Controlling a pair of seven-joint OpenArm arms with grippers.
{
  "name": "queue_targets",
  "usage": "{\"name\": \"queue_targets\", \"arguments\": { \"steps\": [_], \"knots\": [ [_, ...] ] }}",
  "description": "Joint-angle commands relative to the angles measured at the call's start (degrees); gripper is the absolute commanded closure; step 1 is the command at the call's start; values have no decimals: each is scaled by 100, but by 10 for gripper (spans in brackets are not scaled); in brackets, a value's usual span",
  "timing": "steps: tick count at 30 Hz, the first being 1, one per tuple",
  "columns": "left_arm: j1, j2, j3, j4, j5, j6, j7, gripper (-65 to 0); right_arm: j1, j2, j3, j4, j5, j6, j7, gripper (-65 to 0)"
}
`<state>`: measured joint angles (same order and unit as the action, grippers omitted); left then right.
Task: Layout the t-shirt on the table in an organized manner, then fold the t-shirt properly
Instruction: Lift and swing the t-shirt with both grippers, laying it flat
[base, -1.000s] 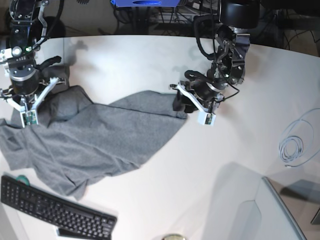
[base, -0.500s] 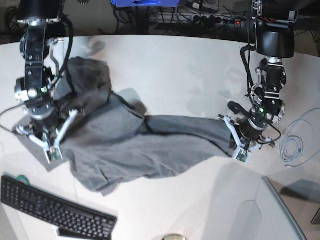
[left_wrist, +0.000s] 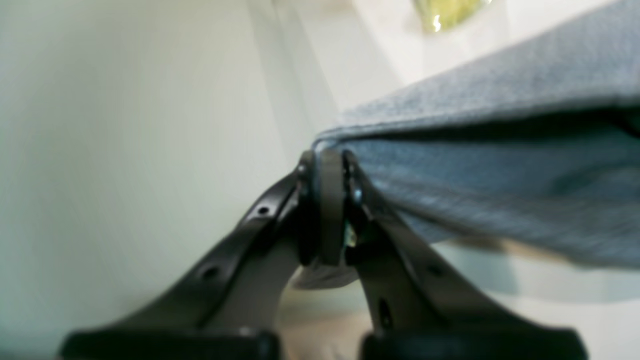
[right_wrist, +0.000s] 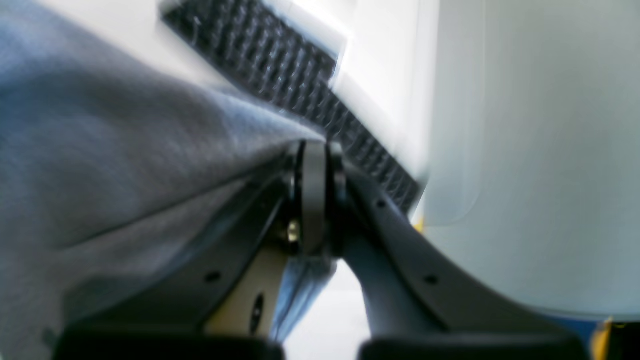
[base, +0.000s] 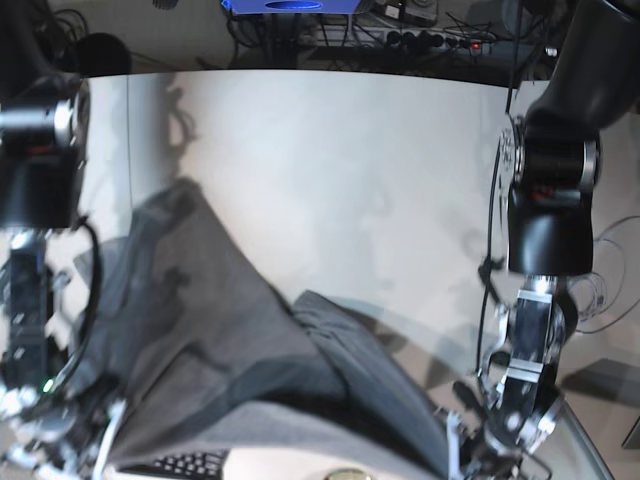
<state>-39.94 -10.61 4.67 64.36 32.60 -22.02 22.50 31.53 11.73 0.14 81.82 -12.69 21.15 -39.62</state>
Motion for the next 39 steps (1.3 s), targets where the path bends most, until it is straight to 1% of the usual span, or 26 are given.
{"name": "queue_targets", "arguments": {
  "steps": [1,4,6,8,10,11,12,14,15,17,19,22,23,25,27,28,31,33,35,39],
  "knots": [
    [-441,-16,30,74,94,158,-110,0,526,203,43,104,-98,-44,203,0],
    [-1162,134,39,92,138,158,-110,0,1361,537,8,148,-98,114,203,0],
    [-1496,160,39,320,226,158,-57,0,1801,801,8,341,-107,246,151,0],
    [-1645,151,39,689,252,149,269,0,1994,977,-1,552,-107,316,151,0],
    [-1610,151,39,1305,252,114,743,0,2003,1161,-1,912,-107,316,80,0],
    [-1443,142,74,1692,252,88,963,0,1933,1241,-1,1194,-107,316,-96,0],
    [-1170,142,100,2087,270,-9,1174,0,1713,1293,34,1475,-107,316,-359,0],
    [-511,-95,118,2949,278,-281,1447,0,1089,1320,52,2161,-107,316,-781,0],
    [-19,-236,118,3371,278,-361,1561,0,649,1320,61,2512,-107,316,-940,0],
    [887,-411,83,4074,278,-405,1675,0,-362,1311,219,3110,-107,316,-1036,0],
    [1810,-587,48,4479,278,-405,1693,0,-1337,1188,421,3304,-107,316,-940,0],
    [3278,-798,-119,4637,270,-361,1693,0,-2551,687,755,3198,-107,316,-597,0],
    [3753,-763,-225,4584,270,-299,1640,0,-2937,493,869,3040,-107,316,-421,0],
    [4447,-605,-357,4391,235,-185,1429,0,-3395,177,1054,2574,-107,316,-8,0],
    [4816,-350,-383,4065,261,17,1121,0,-3623,-17,1168,1967,-107,316,291,0],
    [4983,-244,-392,3881,270,158,1007,0,-3694,-87,1221,1695,-107,316,353,0],
    [5282,-130,-374,3265,235,527,778,0,-3790,-210,1282,1009,-107,316,379,0],
    [5405,-95,-339,2940,235,589,655,0,-3781,-236,1282,640,-98,316,397,0],
    [5432,55,-392,2668,235,598,559,0,-3702,-236,1282,376,-98,316,406,0],
    [5441,90,-401,2421,235,598,550,0,-3623,-236,1282,235,-98,299,397,0]
  ]
}}
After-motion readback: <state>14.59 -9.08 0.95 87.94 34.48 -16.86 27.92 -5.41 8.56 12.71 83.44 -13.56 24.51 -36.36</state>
